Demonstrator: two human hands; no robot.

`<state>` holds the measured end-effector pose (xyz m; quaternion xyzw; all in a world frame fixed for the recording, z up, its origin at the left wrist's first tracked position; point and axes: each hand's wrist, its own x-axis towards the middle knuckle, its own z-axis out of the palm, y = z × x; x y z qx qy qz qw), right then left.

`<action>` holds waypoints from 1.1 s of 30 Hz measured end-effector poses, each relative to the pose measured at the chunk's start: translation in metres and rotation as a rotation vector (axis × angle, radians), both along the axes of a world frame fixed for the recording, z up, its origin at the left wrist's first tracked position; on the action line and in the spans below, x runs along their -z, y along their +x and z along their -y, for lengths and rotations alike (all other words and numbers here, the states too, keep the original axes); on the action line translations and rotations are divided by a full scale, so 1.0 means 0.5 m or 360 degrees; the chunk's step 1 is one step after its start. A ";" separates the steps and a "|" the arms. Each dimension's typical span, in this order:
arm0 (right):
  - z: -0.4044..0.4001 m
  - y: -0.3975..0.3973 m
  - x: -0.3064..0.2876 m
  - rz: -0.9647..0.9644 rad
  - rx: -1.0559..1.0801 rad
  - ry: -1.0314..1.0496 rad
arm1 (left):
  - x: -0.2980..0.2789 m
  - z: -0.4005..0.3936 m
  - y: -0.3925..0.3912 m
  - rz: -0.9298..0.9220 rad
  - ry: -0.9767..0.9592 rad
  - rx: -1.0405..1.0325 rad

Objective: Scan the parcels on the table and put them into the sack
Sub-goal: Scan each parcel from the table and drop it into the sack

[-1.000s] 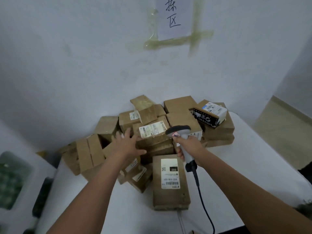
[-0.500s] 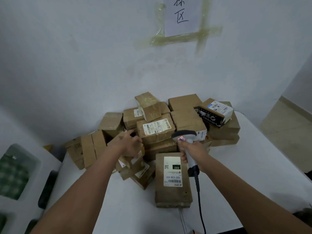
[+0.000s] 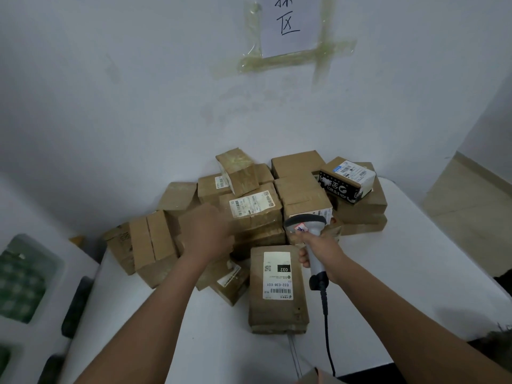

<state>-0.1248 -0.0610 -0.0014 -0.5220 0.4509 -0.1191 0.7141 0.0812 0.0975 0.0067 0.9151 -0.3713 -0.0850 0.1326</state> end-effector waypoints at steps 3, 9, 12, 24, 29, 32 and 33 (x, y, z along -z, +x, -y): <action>-0.002 -0.006 0.007 -0.0020 0.0033 0.0033 | -0.046 0.003 0.014 -0.0294 -0.0245 -0.0058; -0.008 -0.032 0.022 -0.0072 0.0060 0.0053 | -0.097 -0.042 0.017 -0.1198 -0.0553 -0.0322; -0.013 -0.046 0.027 -0.0102 0.0057 0.0046 | -0.106 -0.053 0.006 -0.1544 -0.0569 -0.0440; -0.034 -0.080 0.026 -0.0196 0.0128 0.0059 | 0.052 -0.035 -0.067 -0.2800 -0.0678 -0.0607; -0.038 -0.096 0.037 -0.0262 0.0179 0.0076 | 0.114 -0.021 -0.095 -0.2822 -0.0646 -0.0919; -0.044 -0.100 0.043 -0.0292 0.0185 0.0076 | 0.128 -0.015 -0.089 -0.2661 -0.0723 -0.1090; -0.046 -0.101 0.044 -0.0303 0.0186 0.0071 | 0.124 -0.015 -0.089 -0.2555 -0.0722 -0.1087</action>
